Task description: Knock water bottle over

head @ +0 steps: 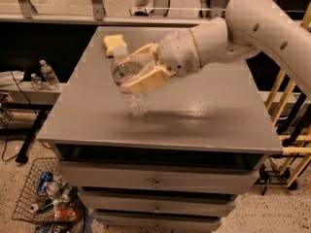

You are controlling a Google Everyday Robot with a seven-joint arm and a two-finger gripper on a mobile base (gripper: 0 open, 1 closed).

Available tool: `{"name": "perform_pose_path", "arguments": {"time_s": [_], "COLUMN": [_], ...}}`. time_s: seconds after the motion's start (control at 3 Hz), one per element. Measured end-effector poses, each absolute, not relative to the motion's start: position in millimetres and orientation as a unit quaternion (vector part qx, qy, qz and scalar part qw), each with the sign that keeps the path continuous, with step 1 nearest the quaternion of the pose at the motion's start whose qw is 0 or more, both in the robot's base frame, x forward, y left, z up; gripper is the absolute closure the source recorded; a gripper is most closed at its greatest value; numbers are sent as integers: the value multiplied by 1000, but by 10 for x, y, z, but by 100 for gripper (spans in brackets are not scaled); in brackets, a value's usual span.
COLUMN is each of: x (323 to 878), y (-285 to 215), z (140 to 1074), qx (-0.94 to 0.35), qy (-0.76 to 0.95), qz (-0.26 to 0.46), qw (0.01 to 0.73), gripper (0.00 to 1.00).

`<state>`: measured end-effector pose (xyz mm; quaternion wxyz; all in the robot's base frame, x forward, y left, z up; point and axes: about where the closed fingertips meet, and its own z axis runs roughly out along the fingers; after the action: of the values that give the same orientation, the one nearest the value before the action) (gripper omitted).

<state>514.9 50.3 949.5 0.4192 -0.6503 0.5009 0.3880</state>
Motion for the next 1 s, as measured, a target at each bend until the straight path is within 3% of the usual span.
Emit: {"name": "perform_pose_path", "arguments": {"time_s": [0.33,1.0], "x": [5145,4961], "y": [576,939], "z": [9508,9267], "qx": [-725,-819], "qy": [496,477], "qz": [271,56], "qw": [394,314], "gripper": [100,100]}}
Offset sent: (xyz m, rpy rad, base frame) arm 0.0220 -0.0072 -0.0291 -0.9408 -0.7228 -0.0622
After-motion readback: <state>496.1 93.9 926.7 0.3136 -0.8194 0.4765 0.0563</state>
